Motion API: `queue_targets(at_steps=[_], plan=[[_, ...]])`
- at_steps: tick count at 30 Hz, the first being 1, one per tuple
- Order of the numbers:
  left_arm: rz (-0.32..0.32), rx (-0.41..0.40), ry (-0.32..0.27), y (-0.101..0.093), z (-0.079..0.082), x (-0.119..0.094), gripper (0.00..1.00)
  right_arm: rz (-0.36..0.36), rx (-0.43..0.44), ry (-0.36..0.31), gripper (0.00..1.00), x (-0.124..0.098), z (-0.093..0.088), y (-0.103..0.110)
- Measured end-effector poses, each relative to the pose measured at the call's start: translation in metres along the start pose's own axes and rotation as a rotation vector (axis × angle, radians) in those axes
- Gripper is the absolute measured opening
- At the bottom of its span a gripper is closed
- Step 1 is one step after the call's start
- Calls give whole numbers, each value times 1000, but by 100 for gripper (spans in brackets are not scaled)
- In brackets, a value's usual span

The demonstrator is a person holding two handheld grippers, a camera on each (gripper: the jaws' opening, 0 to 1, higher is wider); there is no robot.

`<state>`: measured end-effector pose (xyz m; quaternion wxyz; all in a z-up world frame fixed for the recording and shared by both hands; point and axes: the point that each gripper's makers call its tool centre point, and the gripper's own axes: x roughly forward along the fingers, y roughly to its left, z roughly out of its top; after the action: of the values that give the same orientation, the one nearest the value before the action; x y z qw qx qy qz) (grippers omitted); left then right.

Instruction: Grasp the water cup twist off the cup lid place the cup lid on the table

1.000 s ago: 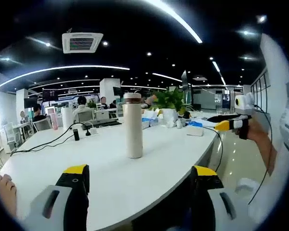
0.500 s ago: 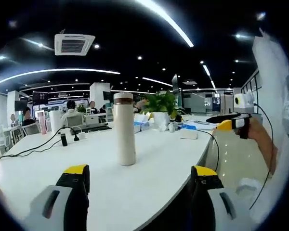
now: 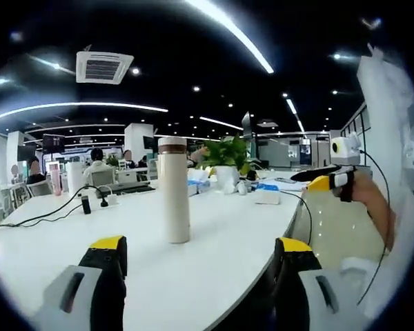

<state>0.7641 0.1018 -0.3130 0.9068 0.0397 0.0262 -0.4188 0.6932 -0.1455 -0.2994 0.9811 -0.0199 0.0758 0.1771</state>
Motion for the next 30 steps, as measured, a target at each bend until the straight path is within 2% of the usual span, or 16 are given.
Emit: queue_targets(at_steps=[4,7,10,19,30], plan=[[-3,-5,5,2,-5,4,86,13,3,3,79,3,-2,5],[-6,3,32,6,-15,9,85,21,11,6,79,4,-4,8],[-8,-26,41,9,-21,12,85,31,19,12,79,5,-7,10],[-19,-52,7,9,-18,14,85,23,19,14,79,7,-6,11],[-28,-42,16,9,-22,17,83,32,15,22,78,6,-7,14]])
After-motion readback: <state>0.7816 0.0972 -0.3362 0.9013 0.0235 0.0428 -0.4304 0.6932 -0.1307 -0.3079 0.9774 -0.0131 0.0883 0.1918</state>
